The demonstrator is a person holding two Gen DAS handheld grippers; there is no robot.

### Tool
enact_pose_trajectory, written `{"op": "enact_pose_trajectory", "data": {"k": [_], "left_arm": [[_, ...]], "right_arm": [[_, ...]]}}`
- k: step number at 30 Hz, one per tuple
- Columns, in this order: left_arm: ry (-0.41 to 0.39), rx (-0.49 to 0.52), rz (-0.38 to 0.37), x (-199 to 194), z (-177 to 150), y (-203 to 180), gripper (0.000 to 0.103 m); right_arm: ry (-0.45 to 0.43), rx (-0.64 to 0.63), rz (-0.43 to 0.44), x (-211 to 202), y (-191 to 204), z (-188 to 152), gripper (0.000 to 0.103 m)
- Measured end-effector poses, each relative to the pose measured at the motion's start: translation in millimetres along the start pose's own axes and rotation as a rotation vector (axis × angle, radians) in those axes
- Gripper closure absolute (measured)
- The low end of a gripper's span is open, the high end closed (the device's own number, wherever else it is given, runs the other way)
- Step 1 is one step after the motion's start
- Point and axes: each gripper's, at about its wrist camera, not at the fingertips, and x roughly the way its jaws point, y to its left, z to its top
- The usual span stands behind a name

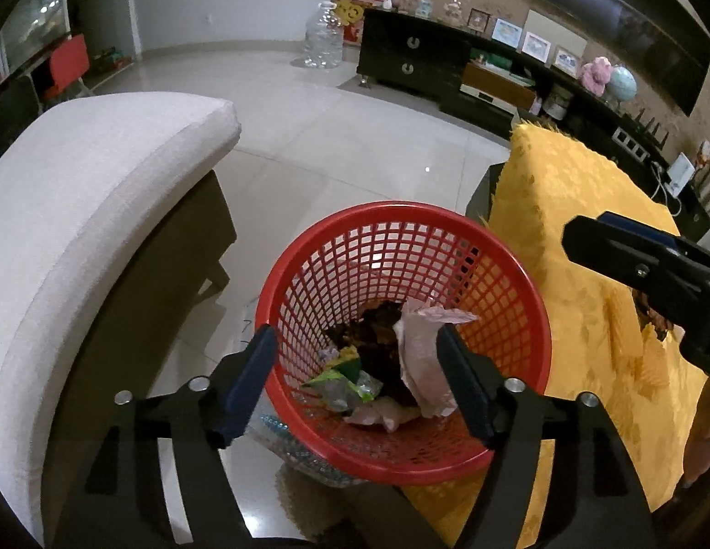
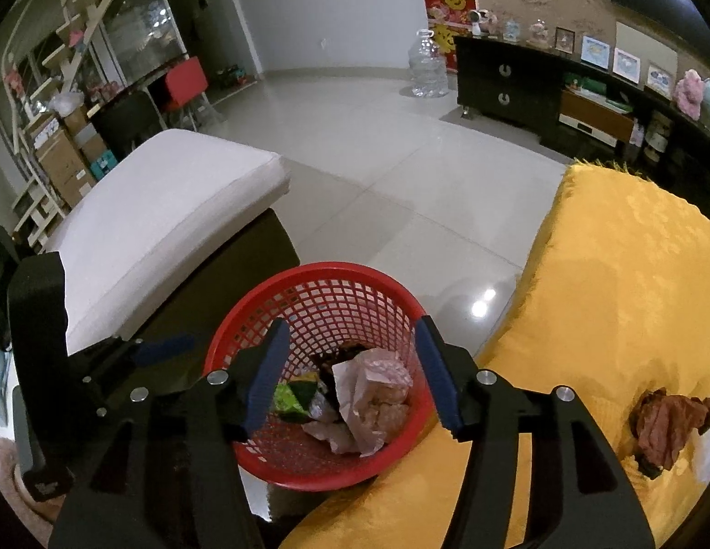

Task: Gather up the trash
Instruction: 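Move both grippers back over the table toward the brown cloth and foam nets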

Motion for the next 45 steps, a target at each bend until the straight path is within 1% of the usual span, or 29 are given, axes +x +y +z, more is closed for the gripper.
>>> {"op": "enact_pose_trajectory", "data": {"k": [2,9,13,15,24,33,37,45], "left_arm": [[-0.008,-0.005,0.009,-3.9,-0.2,1.4,0.028],[-0.042,-0.019,0.02,-21.3,1.8,4.6,0.026],[-0.067,-0.019,0.021,-33.7,2.9,3.5,0.025],[-0.075,-0.016,0.019,-39.1,3.4,0.4,0.025],[-0.111,0.043,0.009,-57.5,-1.4,-22.9,0.023],[-0.111,0.089,-0.017,-63.6,-9.7,-44.9,0.023],[-0.101,0.115,-0.033,-61.4,-13.0,-57.8,0.023],[-0.068,0.187,-0.077,-51.2,-22.1,-92.9,0.023]], "right_arm": [[-0.006,0.0,-0.005,-3.8,-0.9,-2.6,0.047],[-0.035,-0.017,-0.048,-24.6,-7.4,-10.8,0.046],[-0.052,-0.02,-0.083,-38.2,-16.1,-19.9,0.041],[-0.057,-0.012,-0.101,-46.0,-22.0,-27.6,0.041],[-0.062,0.03,-0.201,-75.5,-55.4,-61.5,0.039],[-0.072,0.101,-0.305,-101.4,-91.0,-95.0,0.037],[-0.074,0.153,-0.355,-115.3,-110.1,-115.6,0.034],[-0.071,0.249,-0.441,-141.5,-149.7,-150.8,0.034]]}}
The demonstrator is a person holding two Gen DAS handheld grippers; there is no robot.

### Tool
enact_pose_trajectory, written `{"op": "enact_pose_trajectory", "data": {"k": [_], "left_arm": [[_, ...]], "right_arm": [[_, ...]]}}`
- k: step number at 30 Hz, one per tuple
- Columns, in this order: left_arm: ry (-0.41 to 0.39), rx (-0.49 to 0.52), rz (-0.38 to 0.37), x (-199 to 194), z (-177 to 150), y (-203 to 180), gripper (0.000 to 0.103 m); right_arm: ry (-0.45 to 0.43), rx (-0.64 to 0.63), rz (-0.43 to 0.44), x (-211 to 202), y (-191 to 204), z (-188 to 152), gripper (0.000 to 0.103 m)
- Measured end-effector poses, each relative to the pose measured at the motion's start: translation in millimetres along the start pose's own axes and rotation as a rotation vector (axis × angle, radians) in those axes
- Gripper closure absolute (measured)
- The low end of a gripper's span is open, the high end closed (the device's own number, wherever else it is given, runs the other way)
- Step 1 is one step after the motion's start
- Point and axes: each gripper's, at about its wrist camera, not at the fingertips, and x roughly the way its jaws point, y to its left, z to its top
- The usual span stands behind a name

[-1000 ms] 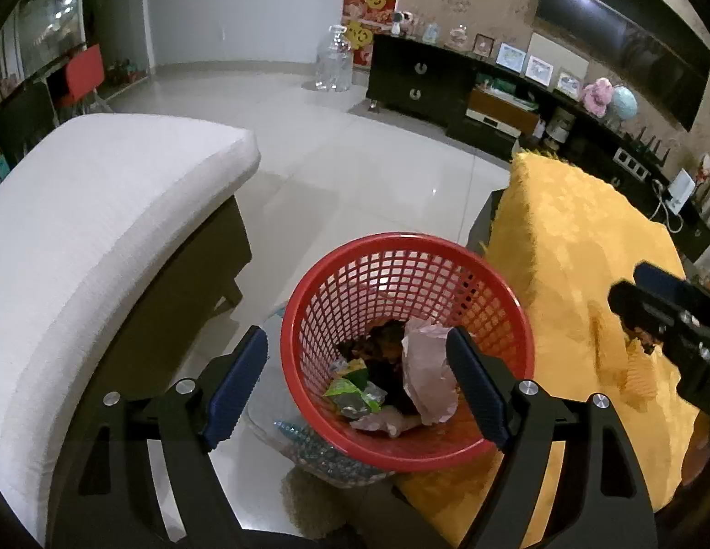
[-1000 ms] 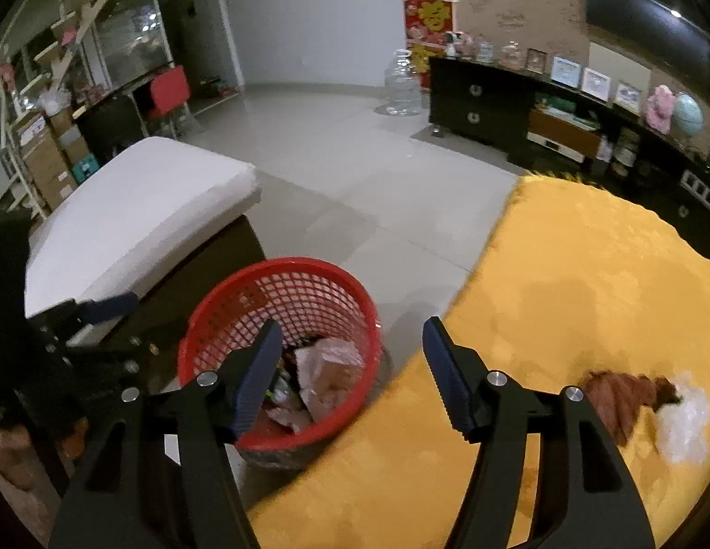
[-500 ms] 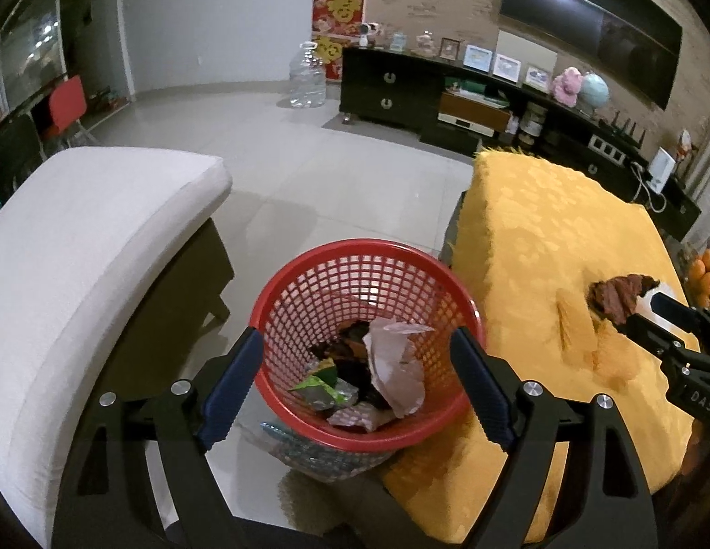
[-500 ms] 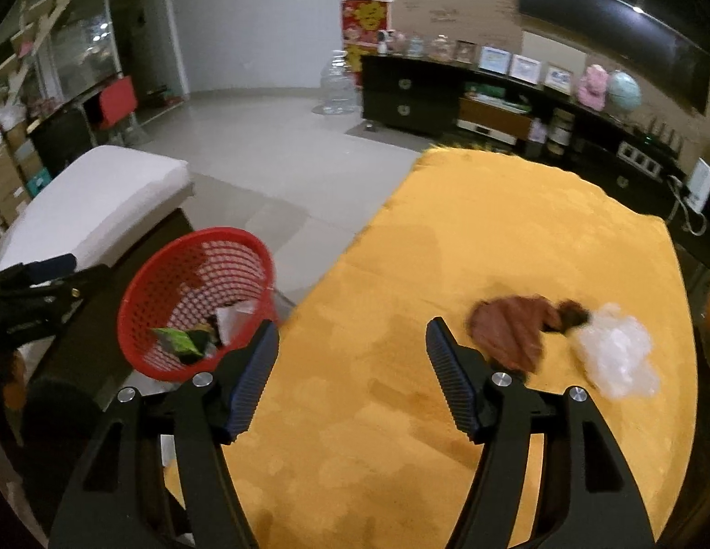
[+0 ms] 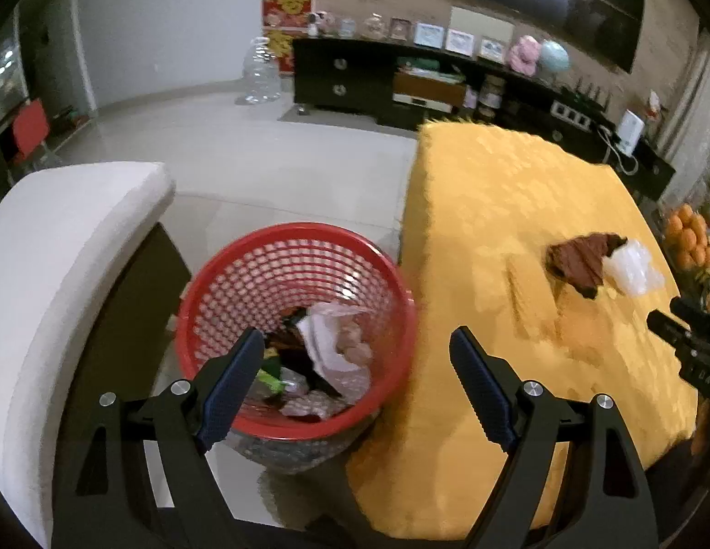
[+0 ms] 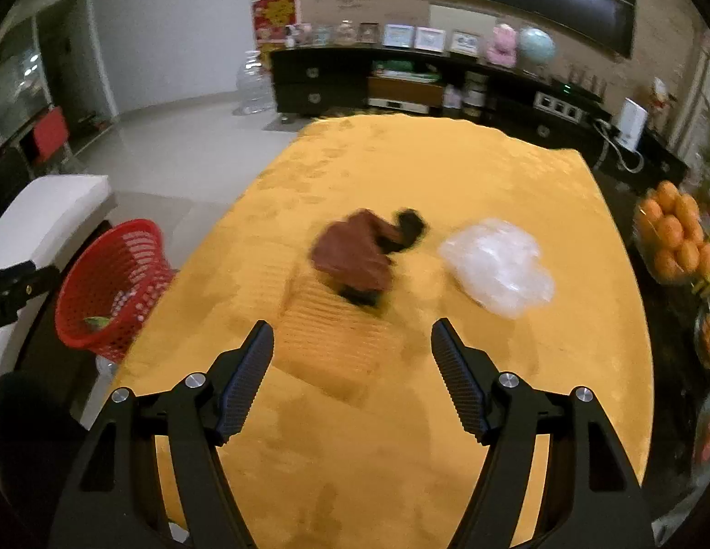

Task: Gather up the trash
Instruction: 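Move both grippers back over the table toward the brown cloth and foam nets, then grasp a yellow foam net with the left gripper while the right gripper grasps the clear plastic bag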

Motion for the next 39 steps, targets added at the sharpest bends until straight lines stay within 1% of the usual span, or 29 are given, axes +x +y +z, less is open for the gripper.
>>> {"op": "enact_pose_trajectory", "data": {"k": [4,10,18,32,39], "left_arm": [[0.018,0.037,-0.026,7.9,-0.9,-22.1,0.023],[0.047,0.078,-0.058,21.6,-0.9,-49.8,0.023],[0.086,0.085,-0.095,42.4,4.1,-72.6,0.023],[0.121,0.148,-0.143,87.1,25.0,-125.4,0.023],[0.152,0.161,-0.164,117.0,35.6,-140.8,0.023]], "right_arm": [[-0.002,0.037,-0.022,-2.6,-16.4,-7.8,0.033],[0.003,0.072,-0.039,-3.5,-29.1,-18.7,0.033],[0.014,0.113,-0.065,-1.8,-52.5,-28.2,0.033],[0.04,0.159,-0.083,11.2,-78.0,-35.7,0.033],[0.06,0.174,-0.091,23.0,-85.4,-35.7,0.033]]}}
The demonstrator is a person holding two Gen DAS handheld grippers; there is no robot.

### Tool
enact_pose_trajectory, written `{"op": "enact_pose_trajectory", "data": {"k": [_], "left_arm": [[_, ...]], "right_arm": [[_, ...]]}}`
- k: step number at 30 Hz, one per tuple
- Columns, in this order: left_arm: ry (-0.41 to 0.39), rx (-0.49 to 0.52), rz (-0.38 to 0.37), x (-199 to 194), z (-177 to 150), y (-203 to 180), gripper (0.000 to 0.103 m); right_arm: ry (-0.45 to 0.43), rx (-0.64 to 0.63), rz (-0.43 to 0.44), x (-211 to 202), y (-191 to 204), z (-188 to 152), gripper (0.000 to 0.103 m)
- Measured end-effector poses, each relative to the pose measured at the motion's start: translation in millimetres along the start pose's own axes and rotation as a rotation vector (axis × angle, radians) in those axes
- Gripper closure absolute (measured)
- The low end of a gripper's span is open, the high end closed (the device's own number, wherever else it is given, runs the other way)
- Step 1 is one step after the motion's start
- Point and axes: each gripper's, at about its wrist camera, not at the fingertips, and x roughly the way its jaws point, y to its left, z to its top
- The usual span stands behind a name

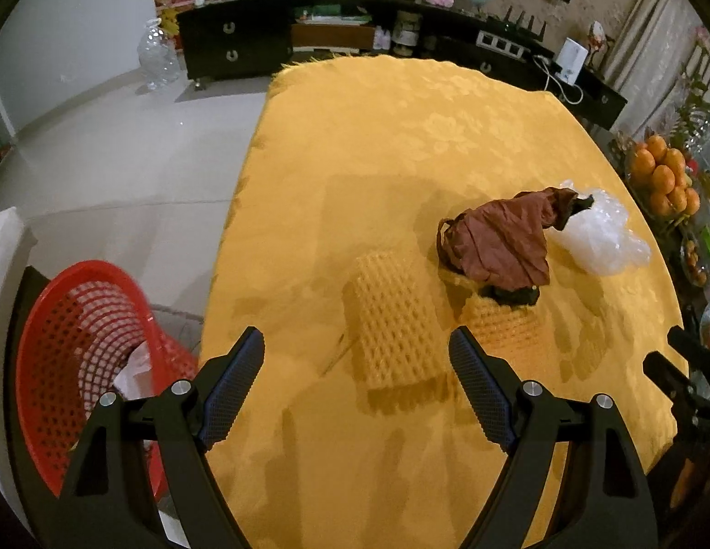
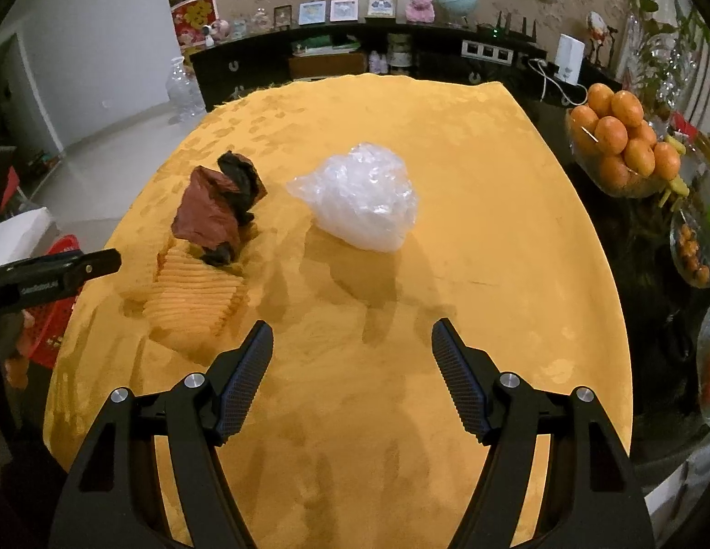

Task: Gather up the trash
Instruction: 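Grasp a yellow foam net with the left gripper while the right gripper grasps the clear plastic bag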

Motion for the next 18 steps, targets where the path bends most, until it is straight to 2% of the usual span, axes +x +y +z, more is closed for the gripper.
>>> {"op": "enact_pose_trajectory", "data": {"k": [6,12,15,16,18], "left_arm": [[0.039,0.0,-0.023,26.2,10.3,-3.1,0.024],[0.071,0.017,-0.04,41.3,11.3,-10.7,0.049],[0.059,0.035,-0.032,41.9,9.8,-13.8,0.059],[0.056,0.041,-0.03,42.1,9.8,-14.5,0.068],[0.057,0.031,-0.048,41.7,9.9,-11.9,0.076]], "right_arm": [[0.013,0.009,-0.005,8.7,-4.3,2.6,0.033],[0.023,0.016,-0.011,15.8,-9.1,5.4,0.033],[0.025,0.017,-0.013,18.6,-11.1,7.0,0.033],[0.024,0.016,-0.014,18.9,-11.7,7.6,0.033],[0.022,0.014,-0.015,19.3,-11.5,9.2,0.033]]}}
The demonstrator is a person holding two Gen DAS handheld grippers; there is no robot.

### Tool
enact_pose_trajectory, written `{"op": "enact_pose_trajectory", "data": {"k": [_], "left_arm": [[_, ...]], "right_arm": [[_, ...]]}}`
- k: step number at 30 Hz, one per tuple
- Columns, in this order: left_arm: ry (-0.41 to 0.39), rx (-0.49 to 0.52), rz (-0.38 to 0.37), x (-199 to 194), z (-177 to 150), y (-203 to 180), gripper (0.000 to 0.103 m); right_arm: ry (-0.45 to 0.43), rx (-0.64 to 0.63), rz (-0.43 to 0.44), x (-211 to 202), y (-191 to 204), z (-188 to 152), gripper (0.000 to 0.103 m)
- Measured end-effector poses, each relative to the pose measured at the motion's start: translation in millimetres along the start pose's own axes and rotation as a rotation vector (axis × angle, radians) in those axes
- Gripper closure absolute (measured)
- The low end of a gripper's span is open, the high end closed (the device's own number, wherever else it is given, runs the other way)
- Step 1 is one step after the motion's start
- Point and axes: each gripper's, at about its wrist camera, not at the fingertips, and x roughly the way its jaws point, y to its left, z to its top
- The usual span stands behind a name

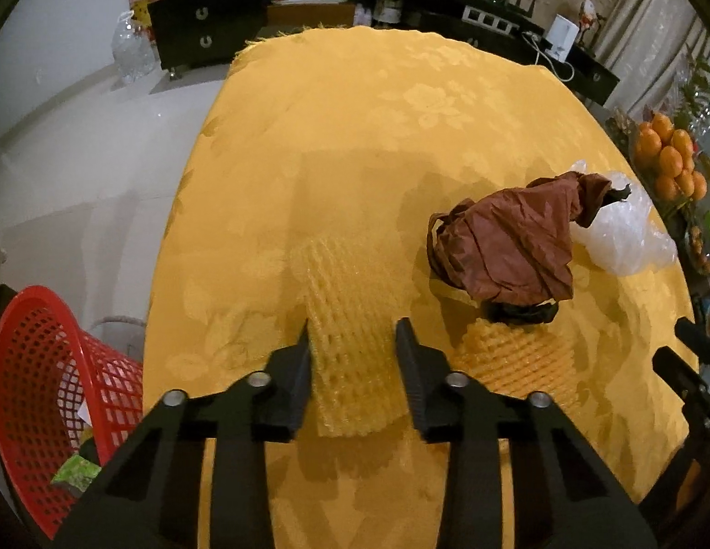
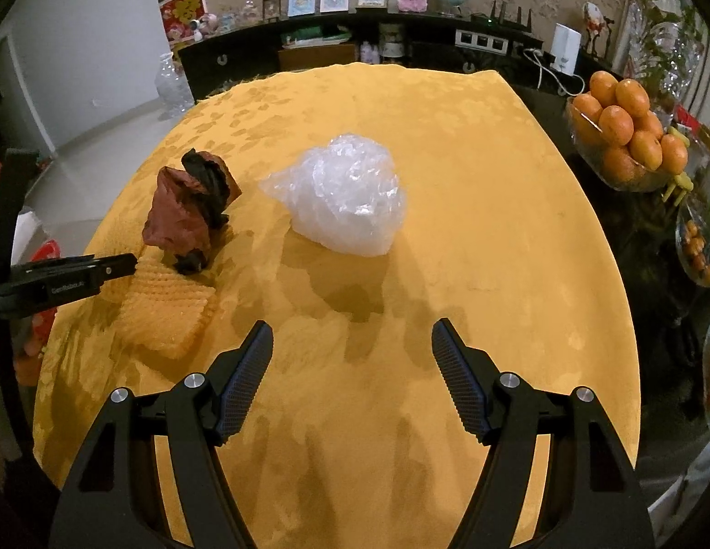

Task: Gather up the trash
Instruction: 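Grasp a yellow foam net with the left gripper while the right gripper grasps the clear plastic bag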

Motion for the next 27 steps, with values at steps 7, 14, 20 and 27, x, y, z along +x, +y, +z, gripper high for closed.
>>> {"op": "enact_pose_trajectory", "data": {"k": [7,14,20,27], "left_arm": [[-0.029,0.024,0.002,-13.8,-8.4,-1.5,0.081],[-0.058,0.046,0.022,-31.3,-20.5,0.4,0.081],[-0.075,0.039,0.036,-44.7,-26.8,7.5,0.081],[-0.096,0.02,0.05,-59.6,-30.8,21.6,0.081]], "right_arm": [[-0.014,-0.008,0.005,0.6,0.4,10.8,0.033],[-0.075,-0.022,-0.012,0.2,0.8,40.7,0.019],[-0.065,-0.038,0.005,21.5,8.0,64.7,0.017],[-0.031,-0.072,-0.01,56.4,16.6,81.0,0.017]]}}
